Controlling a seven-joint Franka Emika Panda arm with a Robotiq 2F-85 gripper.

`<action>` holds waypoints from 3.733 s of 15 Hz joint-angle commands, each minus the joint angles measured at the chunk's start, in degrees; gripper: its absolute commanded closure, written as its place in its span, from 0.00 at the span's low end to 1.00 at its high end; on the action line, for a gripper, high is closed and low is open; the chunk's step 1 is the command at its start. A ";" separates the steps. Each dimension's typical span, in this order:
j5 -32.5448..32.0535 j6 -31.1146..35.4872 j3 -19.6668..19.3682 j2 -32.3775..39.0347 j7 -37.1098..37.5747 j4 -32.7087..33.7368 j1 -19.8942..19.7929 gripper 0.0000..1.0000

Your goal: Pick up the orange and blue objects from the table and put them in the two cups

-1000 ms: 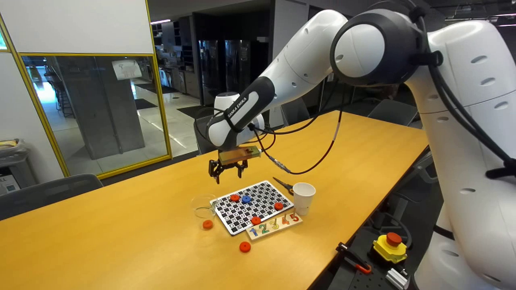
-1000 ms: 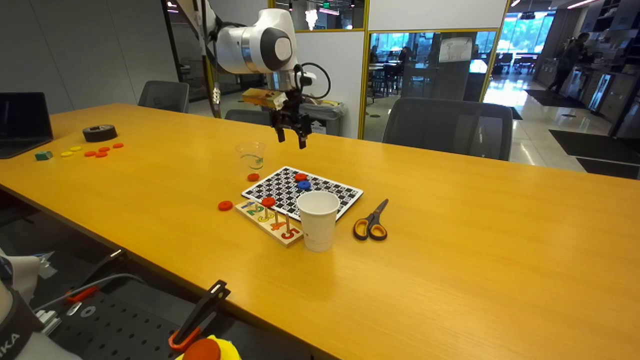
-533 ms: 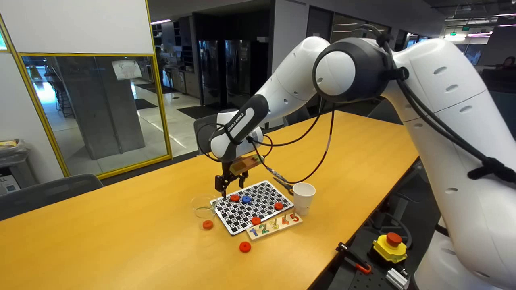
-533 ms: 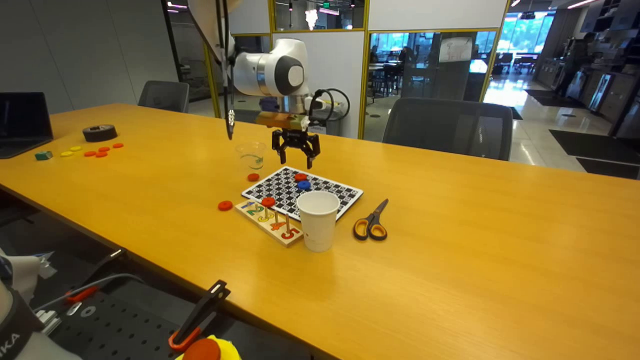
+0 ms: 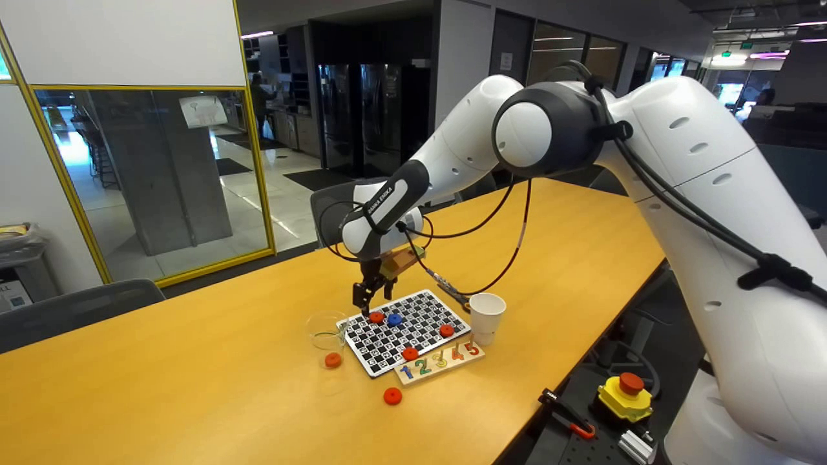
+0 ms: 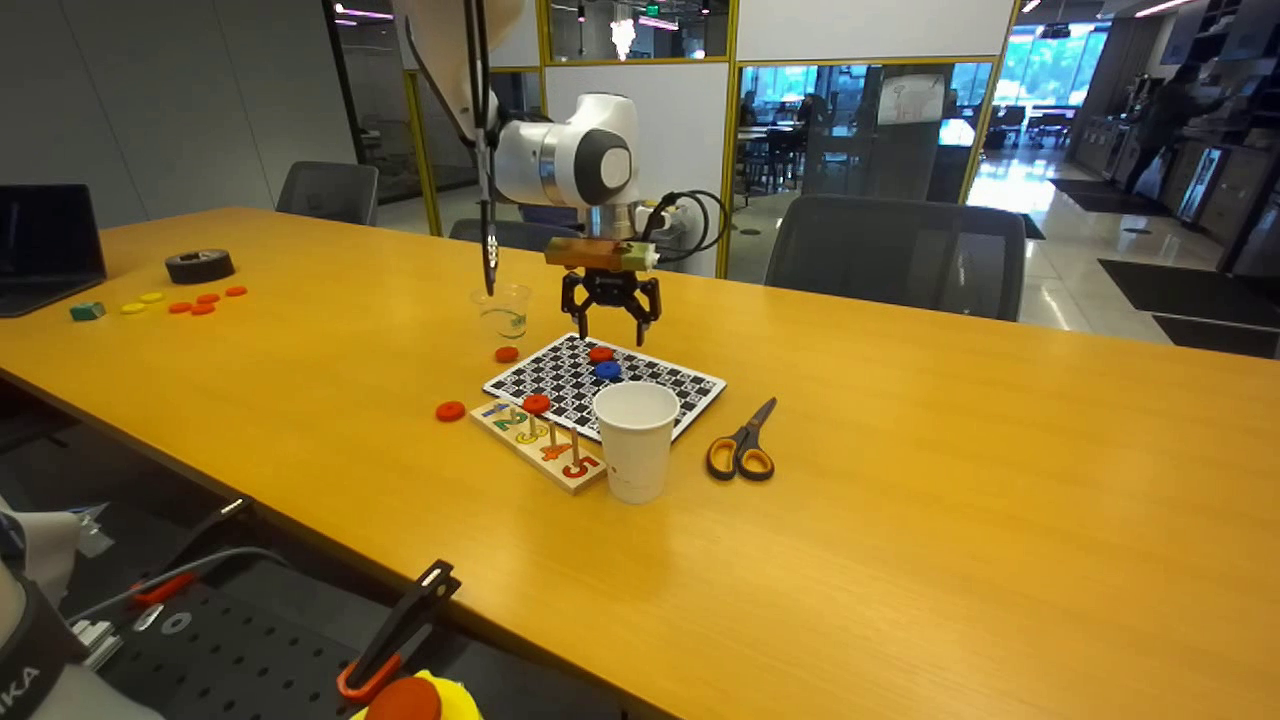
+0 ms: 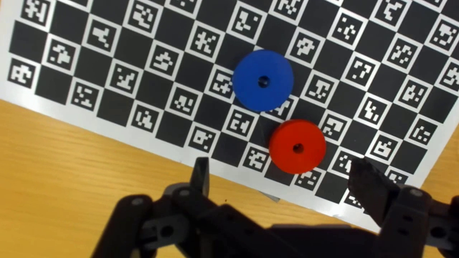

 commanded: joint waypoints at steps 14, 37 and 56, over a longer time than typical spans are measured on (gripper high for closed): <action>-0.60 1.76 1.81 0.54 -2.22 -1.04 -0.46 0.00; -9.73 11.66 -7.01 -10.30 21.44 -10.29 12.13 0.80; -6.42 4.06 2.03 -16.95 21.56 -15.51 13.43 0.80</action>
